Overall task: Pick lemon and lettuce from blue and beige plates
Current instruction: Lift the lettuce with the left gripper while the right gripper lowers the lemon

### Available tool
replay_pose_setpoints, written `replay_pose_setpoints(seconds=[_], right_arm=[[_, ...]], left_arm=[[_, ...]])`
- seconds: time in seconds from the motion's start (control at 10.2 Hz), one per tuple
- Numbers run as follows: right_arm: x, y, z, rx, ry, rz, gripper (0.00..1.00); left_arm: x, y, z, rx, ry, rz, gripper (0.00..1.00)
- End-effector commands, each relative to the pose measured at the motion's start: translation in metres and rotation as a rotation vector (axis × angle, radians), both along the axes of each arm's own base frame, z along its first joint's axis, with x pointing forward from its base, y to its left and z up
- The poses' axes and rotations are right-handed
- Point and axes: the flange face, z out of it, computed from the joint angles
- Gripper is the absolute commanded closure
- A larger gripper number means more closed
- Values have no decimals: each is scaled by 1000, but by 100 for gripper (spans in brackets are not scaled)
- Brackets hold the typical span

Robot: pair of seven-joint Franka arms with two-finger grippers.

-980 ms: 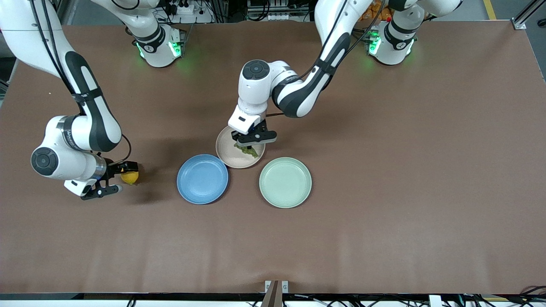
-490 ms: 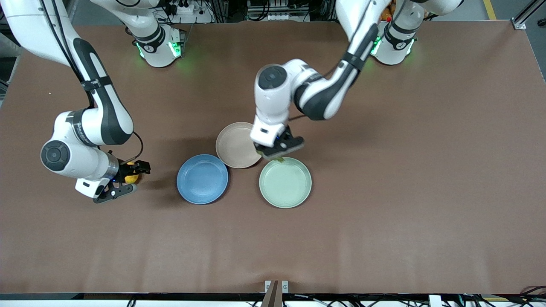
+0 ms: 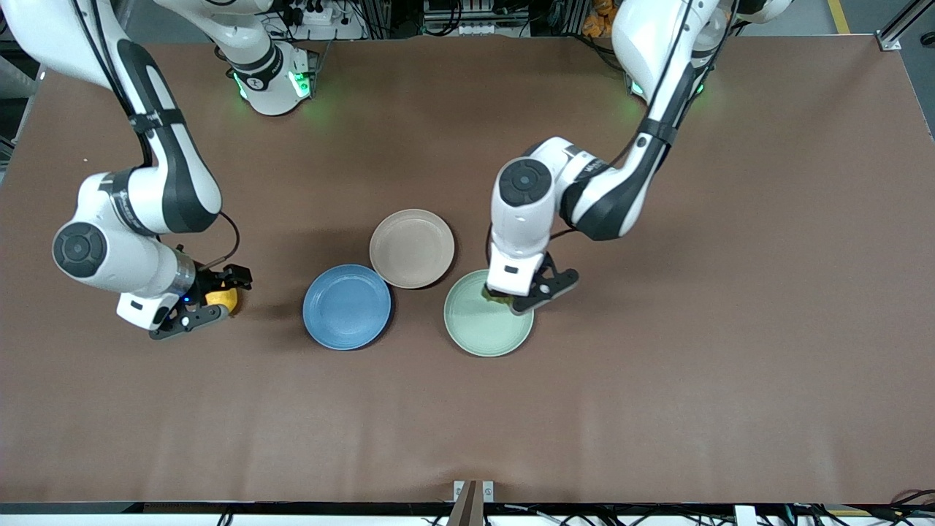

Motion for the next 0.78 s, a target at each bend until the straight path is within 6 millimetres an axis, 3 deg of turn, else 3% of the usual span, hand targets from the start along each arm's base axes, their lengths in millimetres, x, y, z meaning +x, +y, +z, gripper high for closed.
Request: replay_pose_setpoints(seconds=[0.0,0.39,0.69], right_arm=[[-29,0,8,-26,-5,22,0],[-72,0,-15,-53,-77,56,0],[-83,-4,-7,-61,-75,51,0]], left_arm=[[16,36,14,31,17,-22,100],[50,95,20,37,30,-41,100],[66,140,6,63,107,-130,100]])
